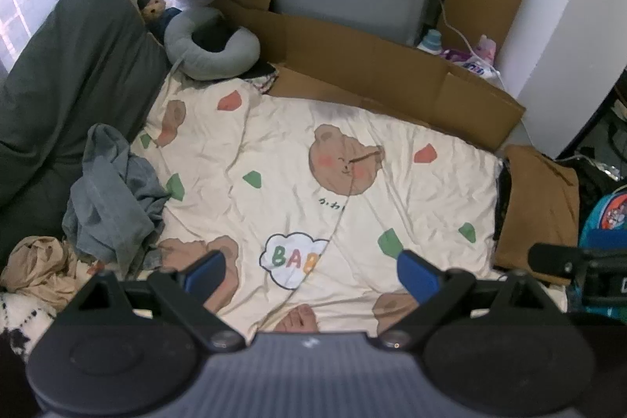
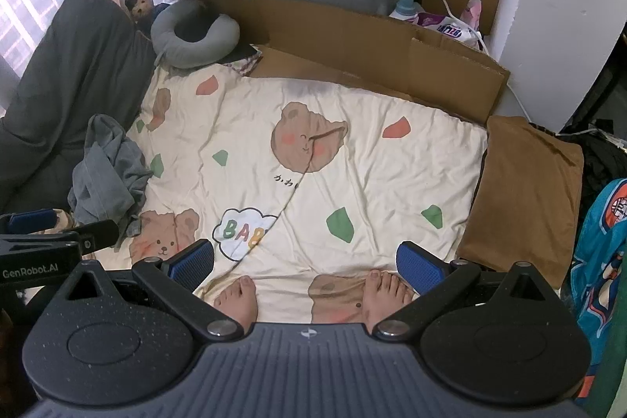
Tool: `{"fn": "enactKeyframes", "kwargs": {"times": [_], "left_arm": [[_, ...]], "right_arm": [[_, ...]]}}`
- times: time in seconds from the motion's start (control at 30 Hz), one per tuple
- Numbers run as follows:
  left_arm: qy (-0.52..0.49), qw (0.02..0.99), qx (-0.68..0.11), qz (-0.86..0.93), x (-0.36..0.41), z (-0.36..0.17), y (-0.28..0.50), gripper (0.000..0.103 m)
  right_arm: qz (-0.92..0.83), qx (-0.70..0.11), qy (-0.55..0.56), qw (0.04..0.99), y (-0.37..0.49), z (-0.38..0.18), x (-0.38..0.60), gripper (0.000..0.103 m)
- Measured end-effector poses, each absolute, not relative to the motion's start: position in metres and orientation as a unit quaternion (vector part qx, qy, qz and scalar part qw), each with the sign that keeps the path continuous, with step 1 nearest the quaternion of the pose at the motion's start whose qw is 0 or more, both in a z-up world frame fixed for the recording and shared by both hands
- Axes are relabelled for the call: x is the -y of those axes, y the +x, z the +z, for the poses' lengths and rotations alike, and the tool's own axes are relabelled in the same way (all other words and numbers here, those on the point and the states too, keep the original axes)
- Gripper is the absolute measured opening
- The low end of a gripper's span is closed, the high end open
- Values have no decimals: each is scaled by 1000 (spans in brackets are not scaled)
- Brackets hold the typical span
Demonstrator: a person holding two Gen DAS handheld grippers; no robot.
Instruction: Fold clothes
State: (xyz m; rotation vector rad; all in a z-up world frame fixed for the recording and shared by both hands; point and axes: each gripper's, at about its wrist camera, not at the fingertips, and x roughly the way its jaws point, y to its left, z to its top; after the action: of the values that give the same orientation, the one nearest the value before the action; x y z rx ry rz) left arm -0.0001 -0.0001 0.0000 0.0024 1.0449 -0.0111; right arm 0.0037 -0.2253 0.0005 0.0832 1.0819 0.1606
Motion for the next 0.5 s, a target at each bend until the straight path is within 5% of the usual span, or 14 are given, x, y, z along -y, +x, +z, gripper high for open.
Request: {"fn": "enactKeyframes", "kwargs": {"times": [0.5], "left_arm": [[2, 867, -498, -10, 3, -2, -4, 96]], "right_arm": [[71, -514, 44, 854, 4, -2, 225, 102]]}}
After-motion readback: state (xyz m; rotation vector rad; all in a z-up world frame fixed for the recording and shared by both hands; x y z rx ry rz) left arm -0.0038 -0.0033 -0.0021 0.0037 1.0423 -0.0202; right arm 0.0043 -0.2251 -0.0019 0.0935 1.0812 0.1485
